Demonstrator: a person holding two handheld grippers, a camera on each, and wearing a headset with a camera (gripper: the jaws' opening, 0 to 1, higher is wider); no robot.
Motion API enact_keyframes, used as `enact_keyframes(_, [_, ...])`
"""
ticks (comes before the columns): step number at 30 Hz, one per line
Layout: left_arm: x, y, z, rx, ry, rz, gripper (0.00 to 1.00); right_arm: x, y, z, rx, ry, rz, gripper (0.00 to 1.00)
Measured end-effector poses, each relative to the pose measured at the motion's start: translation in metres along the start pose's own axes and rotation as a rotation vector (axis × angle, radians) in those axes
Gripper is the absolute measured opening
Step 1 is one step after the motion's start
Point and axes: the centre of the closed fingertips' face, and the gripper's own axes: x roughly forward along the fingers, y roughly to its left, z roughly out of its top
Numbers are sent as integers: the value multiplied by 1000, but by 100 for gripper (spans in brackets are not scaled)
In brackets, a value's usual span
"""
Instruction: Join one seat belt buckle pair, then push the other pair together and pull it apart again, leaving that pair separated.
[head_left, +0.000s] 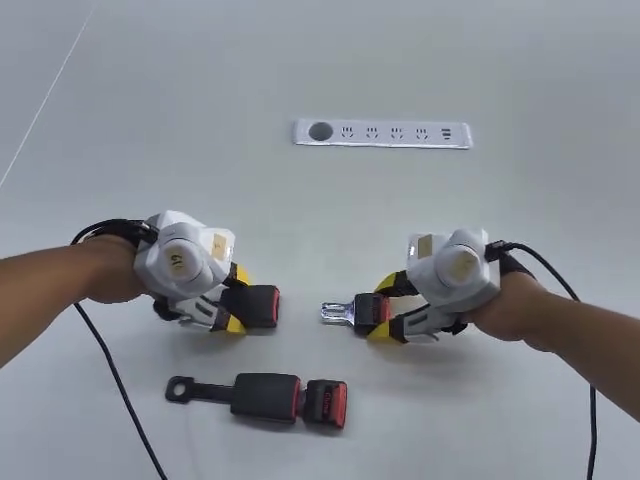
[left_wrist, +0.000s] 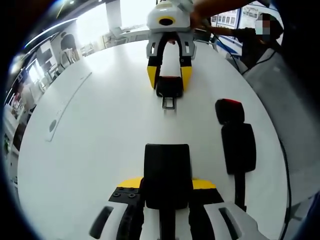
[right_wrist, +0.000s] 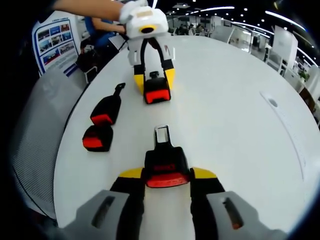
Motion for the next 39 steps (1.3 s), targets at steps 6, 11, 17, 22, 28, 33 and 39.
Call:
enact_keyframes(6, [0,0,0,-3,1,3,35,-17,3,-20,19,8,-20,35])
enact_keyframes(11, [0,-1,1,-5,1,4,35,-27,0,-34,40,25,-23,35])
enact_keyframes(17, [1,-1,0,-3,1,4,35,-34,-4,-45,57,26,-34,35])
enact_keyframes(22, [1,0,0,-8,5,4,35,-35,-5,-46,64,37,-38,36])
enact_keyframes(28, [1,0,2,-35,36,4,35,-32,-7,-44,54,66,-75,44])
enact_keyframes(33, [-5,-8,8,-134,-10,18,54,-42,-17,-42,113,26,-191,66])
enact_keyframes(39, [-24,5,9,-244,-45,192,70,-62,-26,-37,225,-72,-365,72])
